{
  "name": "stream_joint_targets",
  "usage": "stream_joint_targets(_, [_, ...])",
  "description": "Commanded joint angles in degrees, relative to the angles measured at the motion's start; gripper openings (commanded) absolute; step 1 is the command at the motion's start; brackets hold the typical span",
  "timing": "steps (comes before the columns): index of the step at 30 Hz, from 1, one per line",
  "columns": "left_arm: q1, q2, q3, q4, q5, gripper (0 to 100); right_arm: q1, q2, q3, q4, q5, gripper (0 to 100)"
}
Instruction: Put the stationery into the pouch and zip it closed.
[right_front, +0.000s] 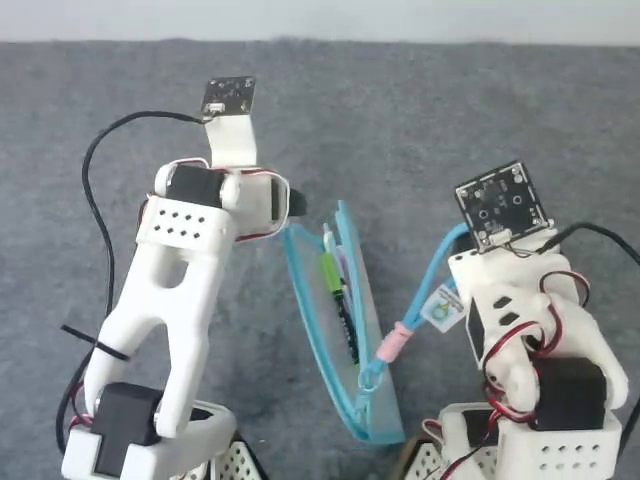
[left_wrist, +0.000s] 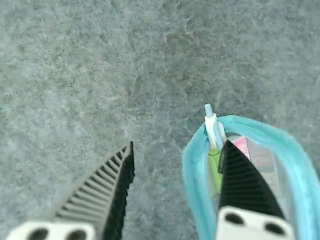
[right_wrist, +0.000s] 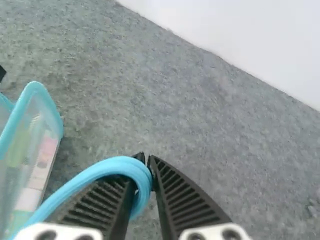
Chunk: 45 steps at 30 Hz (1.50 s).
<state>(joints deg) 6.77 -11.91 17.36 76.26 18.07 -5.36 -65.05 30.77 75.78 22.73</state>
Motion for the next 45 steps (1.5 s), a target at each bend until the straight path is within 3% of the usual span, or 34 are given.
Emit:
stream_joint_targets(1, [4.7,-0.2,-3.3,0.5,0.5,30,0.1,0.0,-3.3,0.0,-0.8,0.6])
stream_joint_targets(5, [8.4,5.4,-4.4,-0.3,1.2,34,0.6,-0.2,-3.3,0.1,-0.5,0.7])
stream_joint_targets(11, [8.1,12.7,-10.9,1.4,4.0,34,3.9,-0.3,-3.3,0.0,-0.4,0.7])
stream_joint_targets(19, [11.2,10.6,-20.6,8.6,4.1,34,5.0,-0.3,-3.2,0.1,-0.4,0.7])
stream_joint_targets(26, [12.4,9.4,-20.3,9.5,6.0,34,4.4,-0.3,-2.9,0.2,-0.5,0.7])
stream_joint_targets(45, [12.6,6.5,-21.1,7.0,6.7,34,-13.9,-0.3,-1.0,1.0,-0.4,0.7])
